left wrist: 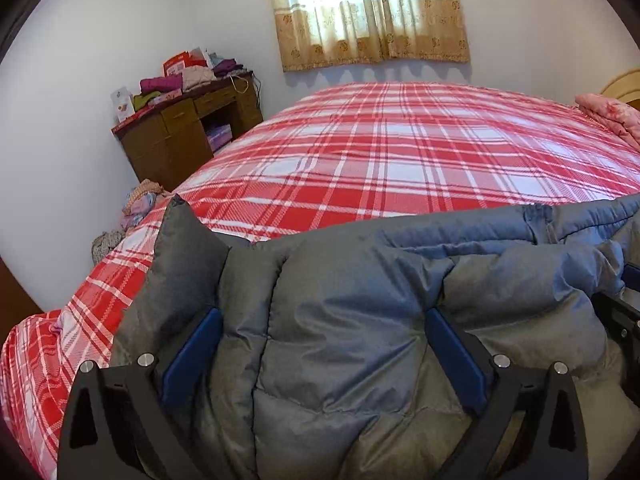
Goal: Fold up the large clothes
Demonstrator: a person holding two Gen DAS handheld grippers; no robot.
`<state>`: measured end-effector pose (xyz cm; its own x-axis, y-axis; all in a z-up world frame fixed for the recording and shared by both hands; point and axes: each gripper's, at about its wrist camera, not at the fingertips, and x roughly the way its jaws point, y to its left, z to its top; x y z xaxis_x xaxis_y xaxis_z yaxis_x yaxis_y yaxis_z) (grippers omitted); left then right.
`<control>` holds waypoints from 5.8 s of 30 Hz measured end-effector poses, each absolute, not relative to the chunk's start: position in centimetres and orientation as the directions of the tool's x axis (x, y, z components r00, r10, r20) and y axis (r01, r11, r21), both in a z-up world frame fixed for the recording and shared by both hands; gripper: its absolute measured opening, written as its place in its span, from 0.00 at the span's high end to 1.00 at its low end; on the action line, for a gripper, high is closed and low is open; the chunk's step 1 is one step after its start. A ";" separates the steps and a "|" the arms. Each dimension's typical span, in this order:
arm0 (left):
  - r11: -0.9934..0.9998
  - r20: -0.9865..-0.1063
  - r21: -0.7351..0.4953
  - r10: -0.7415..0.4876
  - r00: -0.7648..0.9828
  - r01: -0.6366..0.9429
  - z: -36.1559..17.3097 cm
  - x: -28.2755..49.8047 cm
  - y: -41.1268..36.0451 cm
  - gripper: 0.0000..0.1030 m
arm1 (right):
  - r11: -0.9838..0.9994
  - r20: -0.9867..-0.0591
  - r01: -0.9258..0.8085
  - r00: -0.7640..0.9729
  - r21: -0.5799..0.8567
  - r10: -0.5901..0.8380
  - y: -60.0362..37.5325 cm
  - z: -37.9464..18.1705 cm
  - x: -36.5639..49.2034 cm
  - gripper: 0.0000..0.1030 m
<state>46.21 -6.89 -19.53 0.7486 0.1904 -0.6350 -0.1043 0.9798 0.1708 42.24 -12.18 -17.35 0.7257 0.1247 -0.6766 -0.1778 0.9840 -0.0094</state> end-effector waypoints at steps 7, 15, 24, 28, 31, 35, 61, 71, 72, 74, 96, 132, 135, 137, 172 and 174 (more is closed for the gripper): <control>0.984 -0.667 0.155 0.173 0.725 -0.092 -20.1 46.8 -6.6 0.01 | 0.985 -0.700 -0.173 0.705 -0.022 0.108 -11.9 -17.9 42.8 0.41; 0.985 -0.696 0.154 0.168 0.698 -0.083 -20.5 47.2 -6.5 0.01 | 0.985 -0.721 -0.165 0.687 -0.042 0.085 -11.5 -18.4 43.3 0.41; 0.982 -0.703 0.172 0.182 0.687 -0.083 -20.8 47.5 -6.6 0.01 | 0.985 -0.742 -0.161 0.667 -0.056 0.066 -11.3 -18.9 43.9 0.41; 0.981 -0.703 0.174 0.183 0.687 -0.083 -20.9 47.6 -6.7 0.01 | 0.985 -0.745 -0.159 0.665 -0.061 0.061 -11.2 -19.0 43.9 0.41; 0.981 -0.704 0.174 0.182 0.687 -0.082 -20.9 47.6 -6.6 0.01 | 0.985 -0.745 -0.158 0.664 -0.063 0.059 -11.2 -19.0 44.0 0.41; 0.981 -0.703 0.175 0.183 0.687 -0.083 -20.9 47.6 -6.6 0.01 | 0.985 -0.746 -0.156 0.664 -0.075 0.048 -10.9 -19.1 44.0 0.41; 0.981 -0.703 0.177 0.185 0.687 -0.083 -20.9 47.6 -6.7 0.01 | 0.984 -0.748 -0.151 0.663 -0.097 0.028 -10.6 -19.2 44.2 0.40; 0.980 -0.704 0.180 0.188 0.685 -0.083 -20.9 47.6 -6.8 0.01 | 0.982 -0.750 -0.148 0.661 -0.114 0.013 -10.4 -19.3 44.2 0.40; 0.980 -0.708 0.183 0.188 0.680 -0.081 -20.9 47.7 -6.8 0.01 | 0.982 -0.752 -0.147 0.659 -0.121 0.006 -10.4 -19.3 44.2 0.40; 0.981 -0.724 0.180 0.181 0.666 -0.070 -20.6 47.8 -6.6 0.01 | 0.979 -0.759 -0.150 0.651 -0.139 -0.008 -10.1 -19.0 44.3 0.40; 0.990 -0.687 0.126 0.137 0.713 -0.069 -20.2 40.5 -5.5 0.01 | 0.990 -0.715 -0.114 0.699 -0.084 0.020 -8.4 -18.8 37.9 0.25; 0.923 -0.637 -0.382 -0.236 0.734 -0.035 -20.7 29.9 3.6 0.92 | 0.969 -0.680 -0.099 0.728 -0.226 -0.084 -6.9 -19.5 29.1 0.11; 0.908 -0.606 -0.418 -0.255 0.753 -0.029 -20.1 29.0 4.9 0.93 | 0.969 -0.681 -0.092 0.726 -0.230 -0.093 -6.7 -19.3 29.3 0.11; 0.903 -0.596 -0.430 -0.267 0.757 -0.020 -19.9 28.5 5.4 0.94 | 0.968 -0.678 -0.087 0.729 -0.235 -0.099 -6.4 -19.2 29.1 0.12; 0.833 -0.533 0.373 -0.168 0.829 0.408 -10.7 26.3 -25.5 0.94 | 0.955 -0.633 0.282 0.757 0.089 -0.164 -28.9 -14.8 22.9 0.07; 0.777 -0.582 0.421 -0.165 0.797 0.468 -14.5 25.9 -28.3 0.94 | 0.950 -0.646 0.294 0.746 0.102 -0.162 -30.0 -15.5 22.8 0.07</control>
